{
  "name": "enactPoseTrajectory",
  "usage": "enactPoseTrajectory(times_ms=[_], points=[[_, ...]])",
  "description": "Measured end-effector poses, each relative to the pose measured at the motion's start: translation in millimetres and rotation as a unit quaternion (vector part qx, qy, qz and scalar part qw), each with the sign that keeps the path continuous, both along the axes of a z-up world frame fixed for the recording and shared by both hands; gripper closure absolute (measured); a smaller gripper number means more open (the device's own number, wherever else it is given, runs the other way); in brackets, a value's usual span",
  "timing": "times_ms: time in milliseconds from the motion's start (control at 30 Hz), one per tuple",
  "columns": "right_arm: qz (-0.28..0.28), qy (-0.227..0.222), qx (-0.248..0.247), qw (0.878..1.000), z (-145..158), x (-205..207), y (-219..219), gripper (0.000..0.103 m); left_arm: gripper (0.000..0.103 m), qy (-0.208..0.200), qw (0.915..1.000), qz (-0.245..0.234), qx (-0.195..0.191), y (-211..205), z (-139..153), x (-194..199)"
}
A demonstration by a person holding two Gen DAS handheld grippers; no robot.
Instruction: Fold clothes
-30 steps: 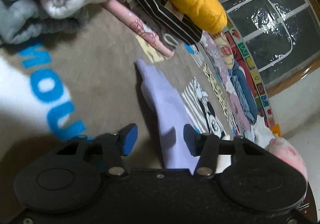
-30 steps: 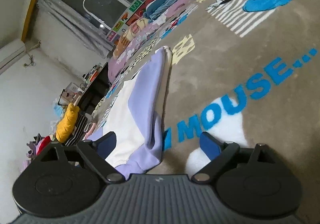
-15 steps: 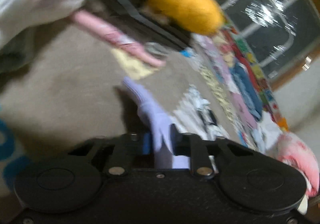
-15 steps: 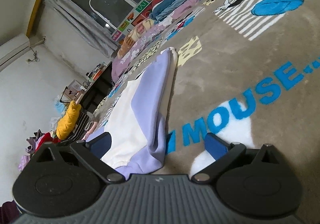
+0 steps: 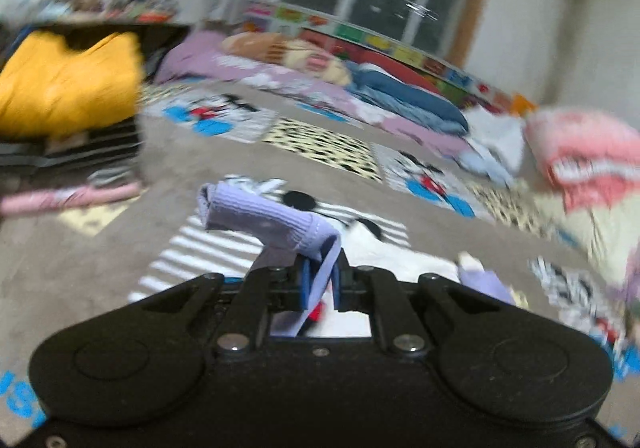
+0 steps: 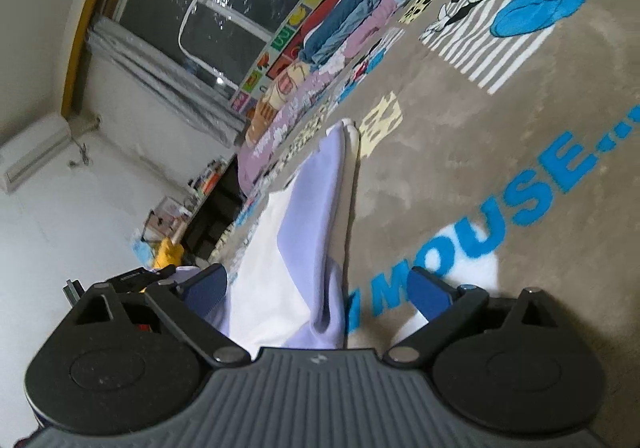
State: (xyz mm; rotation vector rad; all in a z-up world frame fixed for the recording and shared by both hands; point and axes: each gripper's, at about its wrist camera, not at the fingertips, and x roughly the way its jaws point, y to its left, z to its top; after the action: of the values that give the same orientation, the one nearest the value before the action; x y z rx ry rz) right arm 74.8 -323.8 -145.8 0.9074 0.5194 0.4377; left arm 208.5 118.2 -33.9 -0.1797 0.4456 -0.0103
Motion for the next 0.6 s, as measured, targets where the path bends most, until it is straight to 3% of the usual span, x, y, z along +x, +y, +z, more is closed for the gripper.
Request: enactPoseTrajectory(times_ms=[100, 200, 300, 367, 467, 600], points=[[-0.003, -0.006, 0.010, 1.000, 2.1, 0.9, -3.0, 0.006, 0.096, 0.003, 0.9946, -0.045, 0.094, -48.5, -6.7, 3.4], [-0.002, -0.015, 0.016, 1.000, 5.2, 2.0, -4.6, 0.006, 0.096, 0.006, 0.9707, -0.099, 0.219, -98.7, -26.1, -0.2], [0.002, -0.026, 0.022, 0.999, 8.6, 3.2, -5.5, 0.006, 0.095, 0.013, 0.9453, -0.133, 0.298, -128.7, -51.8, -3.7], [0.006, -0.033, 0.022, 0.999, 10.6, 4.1, -5.8, 0.007, 0.085, 0.028, 0.9386, -0.155, 0.307, -138.2, -64.4, -6.2], [0.018, -0.041, 0.023, 0.999, 13.6, 6.0, -4.5, 0.012, 0.057, 0.037, 0.9477, -0.168, 0.269, -134.3, -68.9, -18.2], [0.032, -0.034, 0.020, 0.999, 15.6, 9.6, 2.7, 0.015, 0.057, 0.037, 0.9703, -0.145, 0.190, -112.1, -57.9, -40.1]])
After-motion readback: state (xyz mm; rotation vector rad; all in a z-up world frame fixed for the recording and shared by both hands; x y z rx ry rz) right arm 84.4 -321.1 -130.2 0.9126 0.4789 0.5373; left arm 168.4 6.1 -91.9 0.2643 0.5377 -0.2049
